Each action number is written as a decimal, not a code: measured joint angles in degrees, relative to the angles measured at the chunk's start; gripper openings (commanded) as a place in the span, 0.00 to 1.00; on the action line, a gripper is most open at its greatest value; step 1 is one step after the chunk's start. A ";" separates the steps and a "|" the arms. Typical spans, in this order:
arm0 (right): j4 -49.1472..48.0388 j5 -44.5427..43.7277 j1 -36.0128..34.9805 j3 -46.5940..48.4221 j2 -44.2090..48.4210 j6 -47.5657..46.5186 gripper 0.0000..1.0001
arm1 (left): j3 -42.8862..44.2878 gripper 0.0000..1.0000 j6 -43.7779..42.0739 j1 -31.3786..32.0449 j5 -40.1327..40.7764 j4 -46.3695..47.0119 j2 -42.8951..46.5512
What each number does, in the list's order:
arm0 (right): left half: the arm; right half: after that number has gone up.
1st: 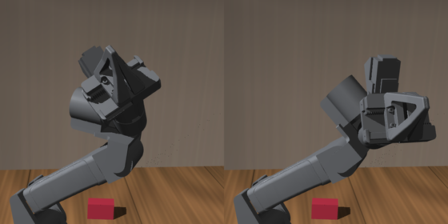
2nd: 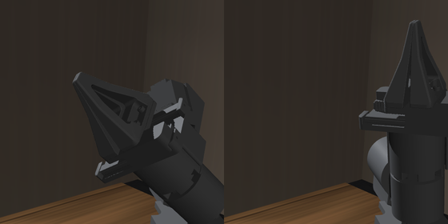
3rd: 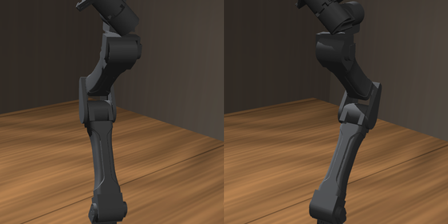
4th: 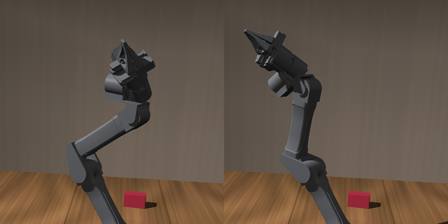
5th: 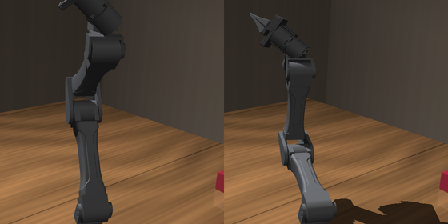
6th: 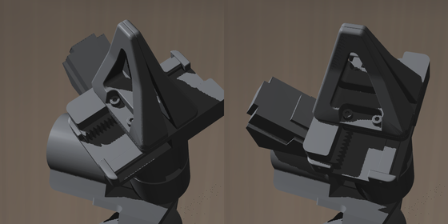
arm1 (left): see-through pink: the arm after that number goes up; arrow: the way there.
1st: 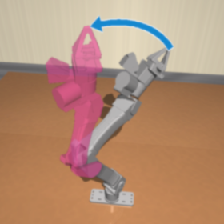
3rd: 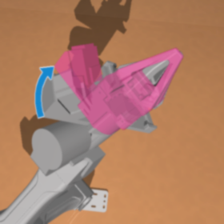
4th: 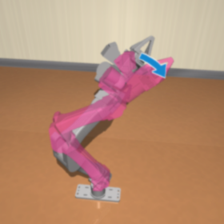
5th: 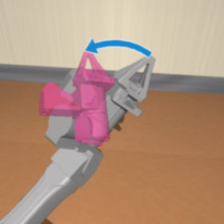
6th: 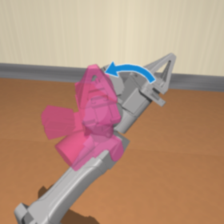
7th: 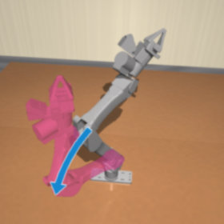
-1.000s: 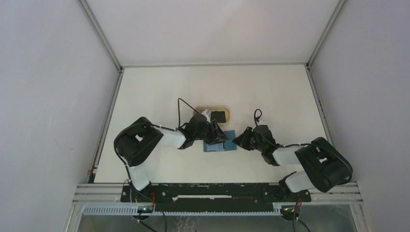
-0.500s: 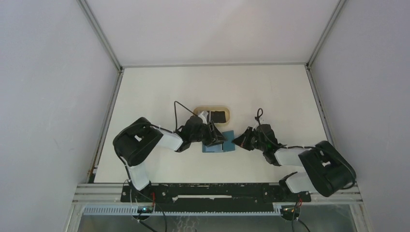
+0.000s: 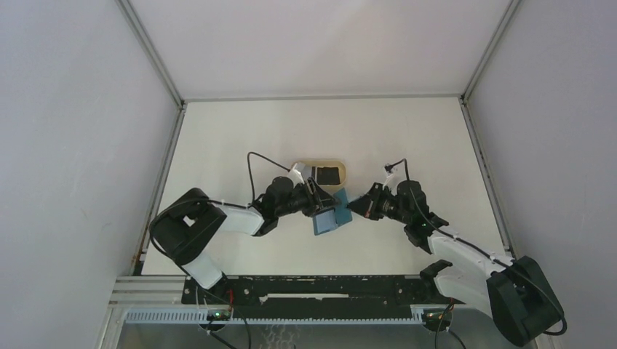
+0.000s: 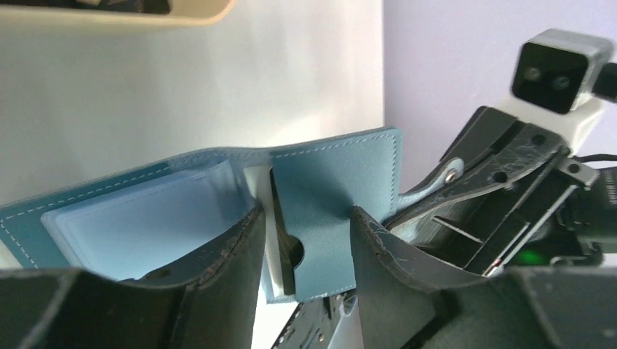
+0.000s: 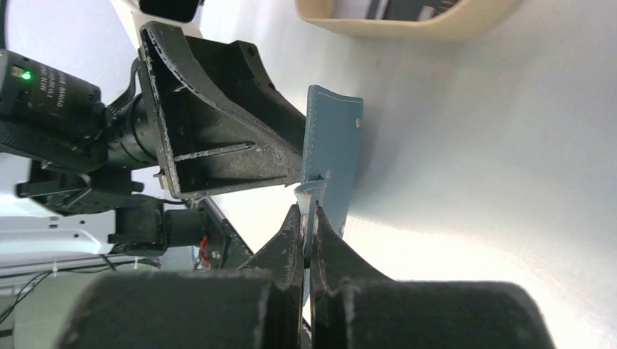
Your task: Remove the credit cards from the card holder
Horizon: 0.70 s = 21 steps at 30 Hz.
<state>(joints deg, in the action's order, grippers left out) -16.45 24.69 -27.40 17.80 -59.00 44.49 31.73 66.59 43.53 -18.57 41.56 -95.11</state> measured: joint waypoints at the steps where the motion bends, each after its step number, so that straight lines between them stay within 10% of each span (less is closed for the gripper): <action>1: 0.00 0.42 0.04 0.28 0.44 0.09 0.00 | -0.33 0.51 0.48 0.00 0.35 0.92 0.72; 21: -7.85 8.74 5.35 6.75 3.02 2.97 0.00 | -7.67 0.35 10.38 -1.90 4.15 30.10 6.10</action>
<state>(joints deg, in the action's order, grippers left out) -24.29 33.43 -22.04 24.56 -55.99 47.46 24.05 76.97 41.63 -14.41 71.66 -89.01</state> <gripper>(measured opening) 0.018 0.415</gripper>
